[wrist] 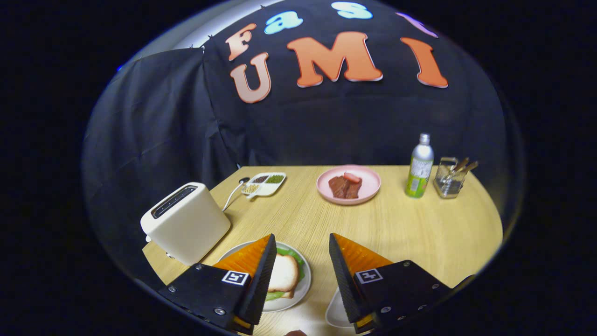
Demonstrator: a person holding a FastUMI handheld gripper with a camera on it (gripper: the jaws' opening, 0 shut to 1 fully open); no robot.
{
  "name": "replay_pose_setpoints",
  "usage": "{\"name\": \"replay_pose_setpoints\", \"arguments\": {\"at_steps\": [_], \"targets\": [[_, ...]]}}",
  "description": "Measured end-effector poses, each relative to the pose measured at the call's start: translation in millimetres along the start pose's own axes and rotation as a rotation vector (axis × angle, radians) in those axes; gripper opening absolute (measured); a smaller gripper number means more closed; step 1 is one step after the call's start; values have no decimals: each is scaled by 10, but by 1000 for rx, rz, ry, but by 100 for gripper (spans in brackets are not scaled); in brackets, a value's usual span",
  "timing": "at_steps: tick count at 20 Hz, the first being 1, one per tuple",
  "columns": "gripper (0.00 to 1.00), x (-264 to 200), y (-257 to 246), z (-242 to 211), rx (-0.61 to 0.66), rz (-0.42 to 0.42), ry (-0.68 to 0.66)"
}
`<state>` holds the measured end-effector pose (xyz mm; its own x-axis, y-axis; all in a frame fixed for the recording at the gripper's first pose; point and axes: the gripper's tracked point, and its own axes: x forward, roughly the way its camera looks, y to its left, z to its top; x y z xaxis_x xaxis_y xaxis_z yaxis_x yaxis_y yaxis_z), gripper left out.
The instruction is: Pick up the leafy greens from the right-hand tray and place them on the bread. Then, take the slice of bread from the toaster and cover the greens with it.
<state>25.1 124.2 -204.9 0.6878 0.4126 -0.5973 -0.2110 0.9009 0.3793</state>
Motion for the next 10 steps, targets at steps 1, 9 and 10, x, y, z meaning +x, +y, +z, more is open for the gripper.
{"name": "replay_pose_setpoints", "arguments": {"at_steps": [1,9,10], "targets": [[71,-108,-67,177,-21,-34,-63],[93,-819,-229,955,-115,-175,-366],[94,-836,-191,931,-119,-169,-369]]}}
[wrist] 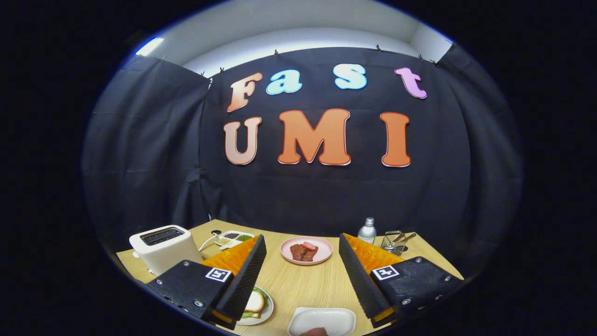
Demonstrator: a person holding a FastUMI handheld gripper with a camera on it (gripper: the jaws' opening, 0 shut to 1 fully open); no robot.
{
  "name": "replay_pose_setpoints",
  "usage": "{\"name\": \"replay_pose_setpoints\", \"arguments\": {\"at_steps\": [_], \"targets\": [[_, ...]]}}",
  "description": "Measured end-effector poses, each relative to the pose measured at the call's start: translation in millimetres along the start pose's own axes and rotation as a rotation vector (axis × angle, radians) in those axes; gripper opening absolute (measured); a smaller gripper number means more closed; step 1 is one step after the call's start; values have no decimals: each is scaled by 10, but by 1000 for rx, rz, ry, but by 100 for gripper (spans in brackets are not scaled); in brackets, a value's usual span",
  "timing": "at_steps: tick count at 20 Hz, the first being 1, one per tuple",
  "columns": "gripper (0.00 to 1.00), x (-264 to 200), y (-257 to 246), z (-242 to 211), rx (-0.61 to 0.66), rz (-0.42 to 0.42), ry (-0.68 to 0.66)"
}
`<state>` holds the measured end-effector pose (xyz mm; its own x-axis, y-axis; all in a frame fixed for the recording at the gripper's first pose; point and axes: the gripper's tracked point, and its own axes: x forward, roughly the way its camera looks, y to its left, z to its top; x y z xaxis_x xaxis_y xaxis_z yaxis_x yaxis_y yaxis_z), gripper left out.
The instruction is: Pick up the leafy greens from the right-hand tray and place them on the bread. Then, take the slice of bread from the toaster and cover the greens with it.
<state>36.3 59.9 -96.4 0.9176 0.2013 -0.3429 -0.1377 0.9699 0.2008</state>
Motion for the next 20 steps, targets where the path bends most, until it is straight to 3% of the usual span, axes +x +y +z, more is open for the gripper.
{"name": "replay_pose_setpoints", "arguments": {"at_steps": [8,20], "targets": [[94,-241,65,418,-49,-25,-148],[95,-516,-174,613,-20,-101,-223]]}}
